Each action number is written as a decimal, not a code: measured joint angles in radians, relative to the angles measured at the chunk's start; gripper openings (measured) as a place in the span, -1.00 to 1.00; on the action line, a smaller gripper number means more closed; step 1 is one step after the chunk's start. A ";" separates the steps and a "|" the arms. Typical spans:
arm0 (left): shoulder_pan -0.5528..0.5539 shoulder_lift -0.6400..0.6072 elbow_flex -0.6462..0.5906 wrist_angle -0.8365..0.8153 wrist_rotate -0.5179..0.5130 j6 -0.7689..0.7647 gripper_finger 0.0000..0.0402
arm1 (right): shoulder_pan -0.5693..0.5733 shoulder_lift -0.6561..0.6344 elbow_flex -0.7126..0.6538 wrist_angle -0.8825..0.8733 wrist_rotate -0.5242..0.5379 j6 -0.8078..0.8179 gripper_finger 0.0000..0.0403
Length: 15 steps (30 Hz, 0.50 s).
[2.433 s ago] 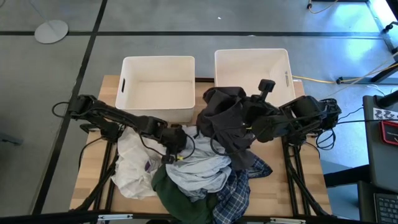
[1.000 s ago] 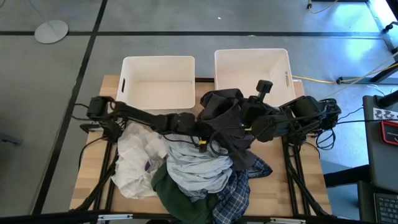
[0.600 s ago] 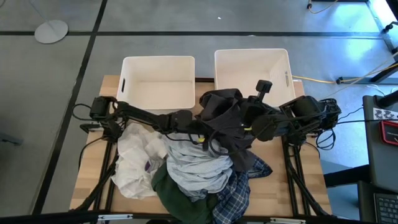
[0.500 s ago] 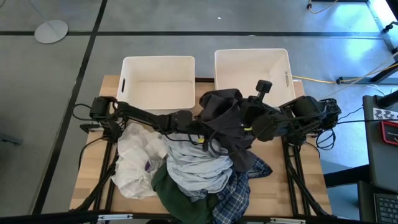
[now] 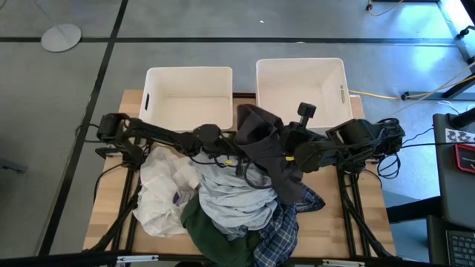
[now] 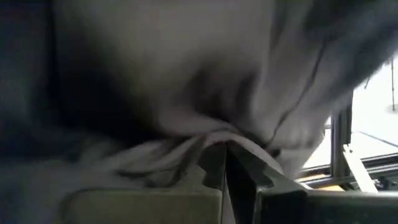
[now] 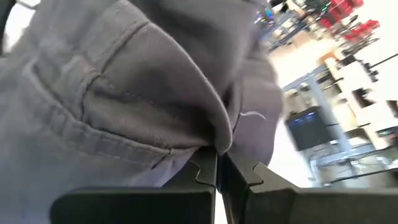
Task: Sort clothes
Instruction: Put the black pants into the right white bin
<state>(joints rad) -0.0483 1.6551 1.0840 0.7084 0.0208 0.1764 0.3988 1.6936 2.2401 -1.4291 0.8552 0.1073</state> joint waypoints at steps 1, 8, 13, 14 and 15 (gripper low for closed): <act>-0.001 -0.020 0.000 -0.011 0.002 0.011 -1.00 | 0.000 0.000 -0.005 0.002 -0.025 0.031 -0.96; -0.021 -0.123 0.001 -0.144 0.002 0.047 -1.00 | -0.006 0.000 -0.101 0.014 -0.143 0.148 -0.90; -0.028 -0.145 0.001 -0.207 -0.006 0.052 -1.00 | -0.016 0.000 -0.199 0.025 -0.178 0.153 -0.56; -0.026 -0.145 0.001 -0.224 -0.010 0.058 -1.00 | -0.015 0.000 -0.211 0.022 -0.190 0.166 -0.47; -0.026 -0.145 0.001 -0.239 -0.018 0.063 -1.00 | -0.015 0.000 -0.216 0.008 -0.214 0.187 -0.38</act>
<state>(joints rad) -0.0738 1.5105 1.0847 0.4690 0.0026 0.2390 0.3840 1.6936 2.0239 -1.4214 0.6417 0.2946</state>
